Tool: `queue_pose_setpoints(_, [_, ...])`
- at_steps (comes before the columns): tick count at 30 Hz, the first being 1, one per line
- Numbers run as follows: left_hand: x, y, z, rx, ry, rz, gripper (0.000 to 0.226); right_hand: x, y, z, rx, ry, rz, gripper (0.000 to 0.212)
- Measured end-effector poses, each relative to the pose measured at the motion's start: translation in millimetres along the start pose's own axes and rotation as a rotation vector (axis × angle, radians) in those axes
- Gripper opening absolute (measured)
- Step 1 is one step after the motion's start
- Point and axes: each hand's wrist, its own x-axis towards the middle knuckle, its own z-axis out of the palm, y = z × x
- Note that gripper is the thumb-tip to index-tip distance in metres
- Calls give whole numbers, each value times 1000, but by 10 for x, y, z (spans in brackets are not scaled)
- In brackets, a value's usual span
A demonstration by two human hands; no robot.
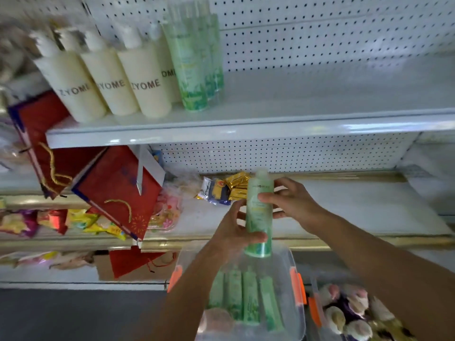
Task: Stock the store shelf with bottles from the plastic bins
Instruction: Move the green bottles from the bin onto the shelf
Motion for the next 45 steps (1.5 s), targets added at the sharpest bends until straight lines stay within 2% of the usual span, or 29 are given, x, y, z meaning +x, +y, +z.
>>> queue_pose_setpoints(6, [47,679,-155,63,88,207,78,-88,-907,-61,-22,45,-200,43])
queue_pose_setpoints(12, [112,1260,-328,95,132,318,77,-84,-1554,-113,-58,67,-344,38])
queue_pose_setpoints(20, [339,1877,-504,166,186,454,83,121,-2191,-202,-101,117,-494,42])
queue_pose_setpoints(28, [758,2138,-619,210,242,537,93,436,-2496,-311,-219,127,-580,47])
queue_pose_setpoints(33, [1013,2108,-659,200,230,539,91,666,-2590,-402,-432,126,-606,57])
queue_pose_setpoints(38, [1257,2080,-648,180,277,543,90,812,-2711,-408,-718,140,-691,53])
queue_pose_setpoints(43, [1484,2084,-653,216,339,524,83,995,-2721,-393,-712,154,-693,54])
queue_pose_setpoints(45, [1572,2100,-657,224,359,483,70,1077,-2734,-393,-699,160,-688,54])
